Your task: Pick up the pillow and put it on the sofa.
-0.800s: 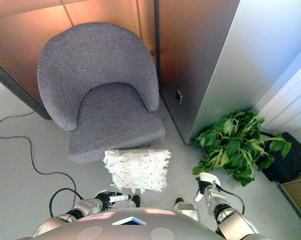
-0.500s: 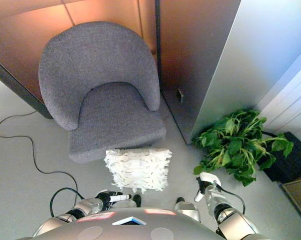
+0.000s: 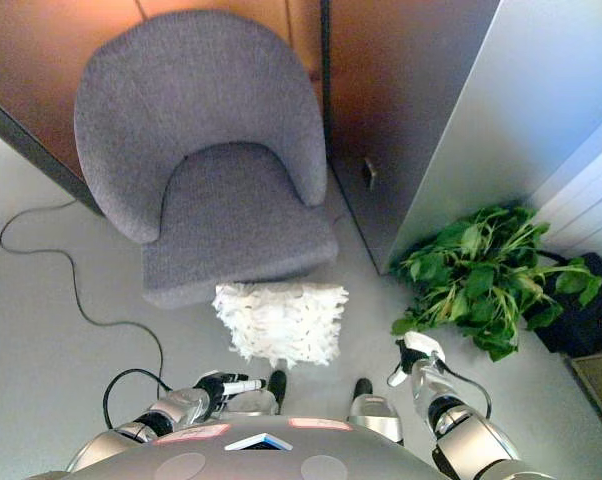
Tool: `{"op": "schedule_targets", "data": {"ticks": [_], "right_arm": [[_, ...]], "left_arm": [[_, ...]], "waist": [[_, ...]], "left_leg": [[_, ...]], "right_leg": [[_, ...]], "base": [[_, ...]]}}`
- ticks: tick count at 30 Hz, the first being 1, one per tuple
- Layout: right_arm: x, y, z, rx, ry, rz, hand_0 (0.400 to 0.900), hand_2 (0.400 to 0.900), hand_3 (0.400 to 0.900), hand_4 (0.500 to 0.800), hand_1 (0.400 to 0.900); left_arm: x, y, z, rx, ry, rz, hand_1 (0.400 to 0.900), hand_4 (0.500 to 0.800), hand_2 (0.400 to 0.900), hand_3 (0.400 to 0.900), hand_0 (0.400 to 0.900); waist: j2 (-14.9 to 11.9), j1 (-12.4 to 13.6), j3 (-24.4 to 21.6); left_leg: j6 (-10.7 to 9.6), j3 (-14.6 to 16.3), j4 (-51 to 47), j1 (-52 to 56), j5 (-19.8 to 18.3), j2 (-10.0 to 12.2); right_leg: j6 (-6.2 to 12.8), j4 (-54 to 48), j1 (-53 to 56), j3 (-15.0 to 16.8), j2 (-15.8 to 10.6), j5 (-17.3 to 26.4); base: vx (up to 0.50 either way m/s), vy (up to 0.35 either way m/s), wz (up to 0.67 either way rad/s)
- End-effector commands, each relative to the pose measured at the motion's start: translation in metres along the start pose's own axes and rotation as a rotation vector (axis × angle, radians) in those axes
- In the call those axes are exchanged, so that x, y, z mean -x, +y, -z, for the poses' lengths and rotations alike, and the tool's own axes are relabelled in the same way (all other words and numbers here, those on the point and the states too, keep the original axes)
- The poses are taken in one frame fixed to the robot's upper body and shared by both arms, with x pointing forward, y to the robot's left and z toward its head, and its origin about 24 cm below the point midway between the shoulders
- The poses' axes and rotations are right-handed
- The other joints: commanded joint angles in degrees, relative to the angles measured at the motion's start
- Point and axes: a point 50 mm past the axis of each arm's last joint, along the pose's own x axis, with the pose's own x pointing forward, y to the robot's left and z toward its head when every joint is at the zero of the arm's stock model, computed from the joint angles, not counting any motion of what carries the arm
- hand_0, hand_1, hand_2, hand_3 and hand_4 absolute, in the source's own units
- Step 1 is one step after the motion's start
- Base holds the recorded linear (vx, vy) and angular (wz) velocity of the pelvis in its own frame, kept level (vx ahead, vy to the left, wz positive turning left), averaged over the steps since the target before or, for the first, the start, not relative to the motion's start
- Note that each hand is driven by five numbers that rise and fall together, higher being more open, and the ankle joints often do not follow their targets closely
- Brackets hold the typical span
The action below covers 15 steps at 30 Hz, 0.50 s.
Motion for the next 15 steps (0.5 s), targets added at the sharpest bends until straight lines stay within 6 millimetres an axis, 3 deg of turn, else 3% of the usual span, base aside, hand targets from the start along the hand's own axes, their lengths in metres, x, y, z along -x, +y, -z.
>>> {"op": "schedule_targets", "data": {"ticks": [1,9,11,15], "right_arm": [[-0.010,-0.070,-0.024,-0.023,-0.072,0.265,0.900,0.900,0.900,0.800,0.900],[-0.009,-0.120,-0.035,-0.062,-0.059,0.446,0.900,0.900,0.900,0.800,0.900],[-0.010,-0.137,-0.040,-0.084,-0.015,0.486,0.900,0.900,0.900,0.800,0.900],[-0.008,-0.150,-0.051,-0.118,0.009,0.528,0.900,0.900,0.900,0.800,0.900]], "left_arm": [[0.002,0.019,-0.037,0.077,-0.131,-0.063,0.900,0.800,0.900,0.900,0.900],[0.012,0.032,-0.073,0.223,-0.353,-0.048,0.900,0.800,0.900,0.900,0.900],[0.012,0.024,-0.084,0.221,-0.411,-0.017,0.900,0.800,0.900,0.900,0.900],[0.018,0.023,-0.101,0.226,-0.493,0.001,0.900,0.800,0.900,0.900,0.900]], "waist": [[-3.11,2.83,8.16],[-1.22,4.82,15.58],[0.43,6.29,17.06],[1.51,7.57,19.07]], "left_leg": [[4.24,1.52,5.02,-2.78,-6.43,-3.65],[3.57,-2.01,9.78,-12.29,-4.51,-5.05],[3.65,-2.97,12.53,-15.57,-4.29,-6.44],[3.81,-3.37,15.31,-18.62,-4.50,-7.41]], "right_leg": [[2.48,11.59,-4.94,2.80,-3.74,-7.66],[0.98,17.71,-13.28,0.67,-4.26,-8.88],[0.29,21.07,-16.13,-0.31,-4.96,-9.78],[-0.52,24.20,-18.40,-1.96,-5.58,-10.90]], "base": [[-0.18,0.050,0.18],[-0.14,-0.012,0.23],[-0.11,0.062,0.27],[-0.10,0.006,0.17]]}}
